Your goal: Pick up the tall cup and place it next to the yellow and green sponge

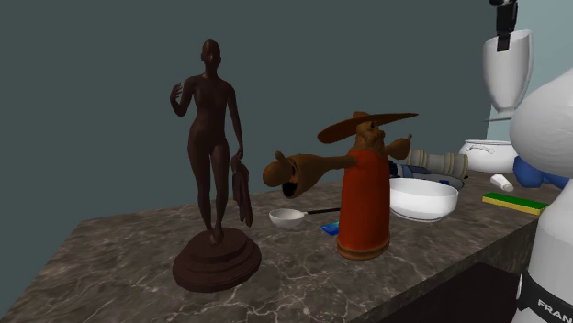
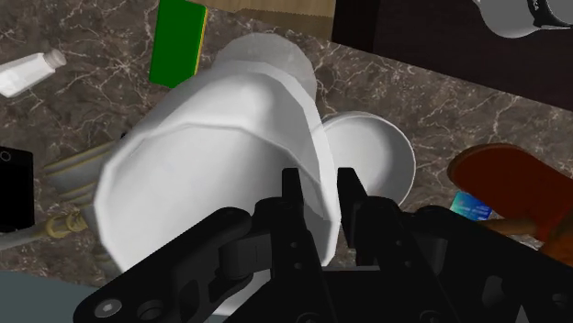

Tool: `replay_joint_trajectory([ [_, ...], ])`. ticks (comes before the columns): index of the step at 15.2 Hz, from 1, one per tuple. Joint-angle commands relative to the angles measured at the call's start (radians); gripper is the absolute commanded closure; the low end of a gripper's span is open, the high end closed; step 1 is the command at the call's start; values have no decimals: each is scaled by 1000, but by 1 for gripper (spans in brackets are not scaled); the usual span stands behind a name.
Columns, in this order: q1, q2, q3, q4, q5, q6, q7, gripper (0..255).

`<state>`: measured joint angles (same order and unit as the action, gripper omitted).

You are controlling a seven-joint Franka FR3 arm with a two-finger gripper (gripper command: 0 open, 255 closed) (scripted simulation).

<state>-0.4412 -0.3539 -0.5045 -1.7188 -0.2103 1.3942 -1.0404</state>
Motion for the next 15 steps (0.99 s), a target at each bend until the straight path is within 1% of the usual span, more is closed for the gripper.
replay_joint_trajectory([
  [1,-6,-7,-12,-20,-7,17,-16,255],
  [15,-21,-72,-17,-265,-37,200,17,255],
])
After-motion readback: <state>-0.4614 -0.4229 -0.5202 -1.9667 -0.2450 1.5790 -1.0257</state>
